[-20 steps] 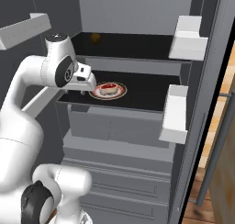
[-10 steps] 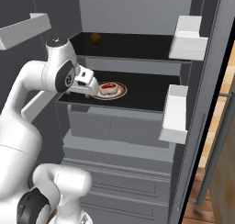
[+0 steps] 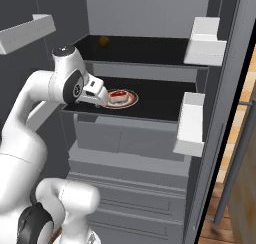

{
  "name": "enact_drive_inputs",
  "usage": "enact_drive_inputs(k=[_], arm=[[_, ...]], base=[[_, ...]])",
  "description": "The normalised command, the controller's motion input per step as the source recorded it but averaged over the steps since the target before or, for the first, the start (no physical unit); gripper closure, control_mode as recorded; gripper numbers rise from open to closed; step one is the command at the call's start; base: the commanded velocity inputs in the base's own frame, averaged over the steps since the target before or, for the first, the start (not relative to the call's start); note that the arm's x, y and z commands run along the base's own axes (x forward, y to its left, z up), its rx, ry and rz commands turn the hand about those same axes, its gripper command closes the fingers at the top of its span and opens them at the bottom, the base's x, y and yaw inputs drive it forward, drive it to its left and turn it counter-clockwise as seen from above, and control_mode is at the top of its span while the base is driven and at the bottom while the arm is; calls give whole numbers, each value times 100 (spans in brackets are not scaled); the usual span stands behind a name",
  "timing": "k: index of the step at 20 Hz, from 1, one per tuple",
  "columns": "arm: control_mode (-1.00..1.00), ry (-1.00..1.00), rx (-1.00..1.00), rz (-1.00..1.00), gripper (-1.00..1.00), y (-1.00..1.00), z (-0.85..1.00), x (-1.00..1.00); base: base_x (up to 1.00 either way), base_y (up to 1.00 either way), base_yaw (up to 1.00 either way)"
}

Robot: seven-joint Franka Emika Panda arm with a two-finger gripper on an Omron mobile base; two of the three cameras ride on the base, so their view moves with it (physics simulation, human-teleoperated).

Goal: Retrieve the steak from the fridge and place it on the cutting board.

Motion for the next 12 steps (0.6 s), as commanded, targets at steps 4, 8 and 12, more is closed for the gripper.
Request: enact_drive_inputs(k=[4, 8, 12], arm=[[-100, -13, 0, 0, -100, 0, -24, 52], [-100, -11, 0, 0, -100, 0, -27, 48], [-100, -1, 0, 0, -100, 0, -12, 45]], base=[[0, 0, 0], [0, 0, 0], [0, 0, 0]])
